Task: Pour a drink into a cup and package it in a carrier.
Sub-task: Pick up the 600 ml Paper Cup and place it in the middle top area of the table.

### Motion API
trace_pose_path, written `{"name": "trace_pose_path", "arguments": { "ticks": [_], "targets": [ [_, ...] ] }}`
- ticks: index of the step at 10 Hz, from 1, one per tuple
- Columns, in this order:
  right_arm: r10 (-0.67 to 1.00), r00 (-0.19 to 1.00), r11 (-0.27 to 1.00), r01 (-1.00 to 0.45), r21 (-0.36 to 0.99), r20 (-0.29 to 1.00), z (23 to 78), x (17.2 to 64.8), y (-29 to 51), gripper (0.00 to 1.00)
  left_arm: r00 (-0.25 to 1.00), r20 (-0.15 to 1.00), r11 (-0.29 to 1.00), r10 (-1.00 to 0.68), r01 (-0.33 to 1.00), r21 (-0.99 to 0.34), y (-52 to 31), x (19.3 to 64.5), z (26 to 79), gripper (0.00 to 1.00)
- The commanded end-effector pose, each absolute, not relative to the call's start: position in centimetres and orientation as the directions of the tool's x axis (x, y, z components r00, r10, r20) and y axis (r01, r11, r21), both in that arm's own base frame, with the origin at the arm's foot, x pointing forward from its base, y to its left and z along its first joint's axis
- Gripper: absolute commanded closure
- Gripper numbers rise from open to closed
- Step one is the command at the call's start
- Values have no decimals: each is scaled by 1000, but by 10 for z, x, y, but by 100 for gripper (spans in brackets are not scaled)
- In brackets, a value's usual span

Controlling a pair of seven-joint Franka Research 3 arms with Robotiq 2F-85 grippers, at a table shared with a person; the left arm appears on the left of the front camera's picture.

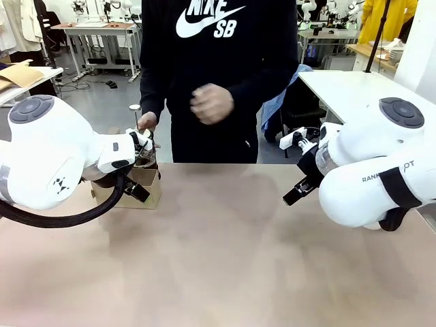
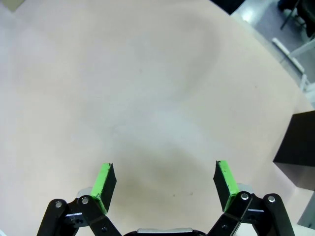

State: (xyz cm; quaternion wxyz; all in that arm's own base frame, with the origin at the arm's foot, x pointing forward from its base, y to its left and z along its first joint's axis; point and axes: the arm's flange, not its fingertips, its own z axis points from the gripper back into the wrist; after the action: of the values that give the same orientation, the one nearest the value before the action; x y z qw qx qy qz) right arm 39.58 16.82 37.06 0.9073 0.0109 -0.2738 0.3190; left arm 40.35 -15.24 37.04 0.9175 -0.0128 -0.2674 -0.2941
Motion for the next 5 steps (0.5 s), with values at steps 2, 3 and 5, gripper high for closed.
{"name": "trace_pose_path", "arguments": {
  "ticks": [2, 3, 5],
  "targets": [
    [576, 634, 786, -603, -137, 516, 441, 423, 167, 0, 685, 498, 827, -532, 546, 134, -152, 404, 370, 0],
    [577, 637, 778, -619, -107, 512, 474, 437, 162, 0, 685, 498, 827, -532, 546, 134, -152, 404, 370, 0],
    [604, 606, 720, -694, -27, 517, 542, 460, 134, 0, 685, 498, 827, -532, 546, 134, -152, 404, 370, 0]
  ]
}}
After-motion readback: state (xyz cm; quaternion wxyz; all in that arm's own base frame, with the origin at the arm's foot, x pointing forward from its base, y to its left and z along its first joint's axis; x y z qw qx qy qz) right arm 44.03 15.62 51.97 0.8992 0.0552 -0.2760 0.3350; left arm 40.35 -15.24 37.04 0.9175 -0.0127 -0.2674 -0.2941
